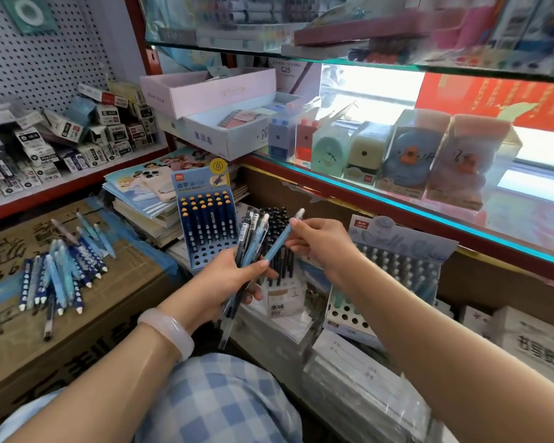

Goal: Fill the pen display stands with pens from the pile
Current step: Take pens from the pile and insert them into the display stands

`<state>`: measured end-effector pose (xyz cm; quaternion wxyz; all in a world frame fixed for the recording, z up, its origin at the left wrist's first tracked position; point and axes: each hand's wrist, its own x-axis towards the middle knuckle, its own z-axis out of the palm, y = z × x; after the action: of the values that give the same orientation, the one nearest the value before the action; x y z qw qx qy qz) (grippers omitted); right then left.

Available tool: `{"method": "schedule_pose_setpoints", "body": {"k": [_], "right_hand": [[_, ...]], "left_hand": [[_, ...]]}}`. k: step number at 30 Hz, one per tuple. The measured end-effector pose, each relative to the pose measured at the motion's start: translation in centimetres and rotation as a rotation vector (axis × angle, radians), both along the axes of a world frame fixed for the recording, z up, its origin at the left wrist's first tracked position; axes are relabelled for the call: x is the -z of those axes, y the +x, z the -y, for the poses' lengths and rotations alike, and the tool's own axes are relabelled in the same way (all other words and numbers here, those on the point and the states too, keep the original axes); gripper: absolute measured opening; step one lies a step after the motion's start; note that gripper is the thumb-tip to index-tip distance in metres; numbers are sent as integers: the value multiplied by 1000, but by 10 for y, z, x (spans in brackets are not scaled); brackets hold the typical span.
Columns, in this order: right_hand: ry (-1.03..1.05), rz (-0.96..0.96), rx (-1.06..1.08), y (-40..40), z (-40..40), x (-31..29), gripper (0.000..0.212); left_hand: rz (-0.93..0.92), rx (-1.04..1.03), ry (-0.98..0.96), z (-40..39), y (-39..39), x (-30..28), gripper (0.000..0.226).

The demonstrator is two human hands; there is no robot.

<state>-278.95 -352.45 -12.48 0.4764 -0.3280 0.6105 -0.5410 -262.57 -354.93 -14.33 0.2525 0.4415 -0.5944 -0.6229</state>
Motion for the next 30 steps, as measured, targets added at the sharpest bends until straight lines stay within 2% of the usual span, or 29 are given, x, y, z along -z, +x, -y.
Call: {"method": "schedule_pose_setpoints", "body": {"k": [5, 8, 11, 14, 17, 20, 22, 24, 30], "right_hand": [[-85, -55, 109, -46, -24, -25, 15], [-124, -325, 175, -81, -48, -29, 18], [-126, -576, 212, -110, -72, -22, 18], [-121, -647, 261, -128, -90, -12, 7], [-96, -754, 267, -140, -102, -6, 8], [-79, -893, 280, -154, -113, -4, 12], [-38, -972, 281, -160, -120, 0, 12], [-10, -985, 281, -162, -124, 12, 9], [39, -887, 244, -144, -126, 53, 9]], "left_hand": [[70, -37, -26, -5, -19, -6, 20], [174, -51, -107, -6, -29, -5, 10], [148, -21, -67, -15, -45, -5, 14], [108, 22, -6, -25, -64, -3, 18], [124, 69, 30, -36, -83, 3, 23], [131, 103, 18, -45, -98, 9, 36], [83, 101, 66, -50, -104, 10, 38], [29, 92, 111, -53, -107, 10, 35], [42, 33, 72, -53, -108, 12, 23]]}}
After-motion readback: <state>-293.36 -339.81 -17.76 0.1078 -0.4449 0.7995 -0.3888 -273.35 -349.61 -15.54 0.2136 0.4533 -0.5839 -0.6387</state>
